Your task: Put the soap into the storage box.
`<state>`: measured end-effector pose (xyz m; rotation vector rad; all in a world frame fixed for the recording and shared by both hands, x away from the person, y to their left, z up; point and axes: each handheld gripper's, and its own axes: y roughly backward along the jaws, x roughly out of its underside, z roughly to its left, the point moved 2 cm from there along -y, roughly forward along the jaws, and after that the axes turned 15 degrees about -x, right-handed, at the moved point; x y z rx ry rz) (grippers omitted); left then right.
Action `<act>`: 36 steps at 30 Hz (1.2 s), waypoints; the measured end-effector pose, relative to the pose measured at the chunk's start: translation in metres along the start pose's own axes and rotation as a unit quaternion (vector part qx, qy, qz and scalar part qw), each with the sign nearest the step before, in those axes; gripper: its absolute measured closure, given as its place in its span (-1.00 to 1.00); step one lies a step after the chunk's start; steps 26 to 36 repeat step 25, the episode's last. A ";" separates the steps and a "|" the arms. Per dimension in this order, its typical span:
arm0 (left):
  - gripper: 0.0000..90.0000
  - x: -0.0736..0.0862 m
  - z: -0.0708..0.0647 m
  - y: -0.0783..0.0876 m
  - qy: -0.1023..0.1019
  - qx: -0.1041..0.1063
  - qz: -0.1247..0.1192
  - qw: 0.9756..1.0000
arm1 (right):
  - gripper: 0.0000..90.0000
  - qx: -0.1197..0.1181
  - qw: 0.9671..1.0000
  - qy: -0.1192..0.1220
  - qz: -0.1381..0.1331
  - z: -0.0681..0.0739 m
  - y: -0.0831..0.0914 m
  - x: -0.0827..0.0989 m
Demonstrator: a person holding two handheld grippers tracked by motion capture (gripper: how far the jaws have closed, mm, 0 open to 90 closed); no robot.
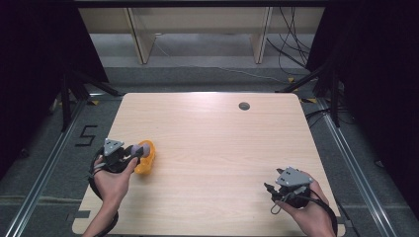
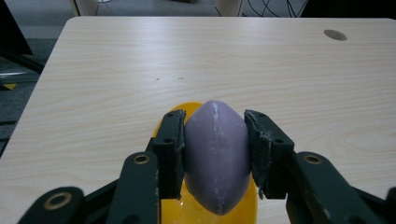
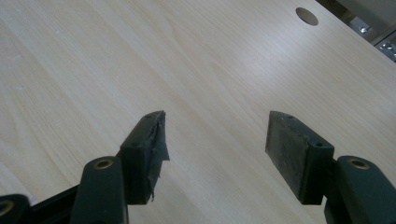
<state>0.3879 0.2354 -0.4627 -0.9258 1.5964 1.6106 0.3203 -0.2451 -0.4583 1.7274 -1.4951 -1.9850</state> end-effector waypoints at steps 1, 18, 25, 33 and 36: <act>0.30 0.002 -0.001 -0.001 0.005 0.001 0.000 1.000 | -0.14 -0.002 1.000 0.000 0.001 0.001 0.000 0.000; -0.06 0.010 -0.002 0.012 -0.031 0.012 0.019 0.999 | -0.15 -0.010 1.000 -0.008 0.008 0.005 -0.002 0.000; -0.22 0.020 0.018 0.044 0.005 0.014 -0.060 0.998 | -0.15 -0.009 1.000 -0.011 0.008 0.003 0.000 0.003; -0.22 0.020 0.018 0.044 0.005 0.014 -0.060 0.998 | -0.15 -0.009 1.000 -0.011 0.008 0.003 0.000 0.003; -0.22 0.020 0.018 0.044 0.005 0.014 -0.060 0.998 | -0.15 -0.009 1.000 -0.011 0.008 0.003 0.000 0.003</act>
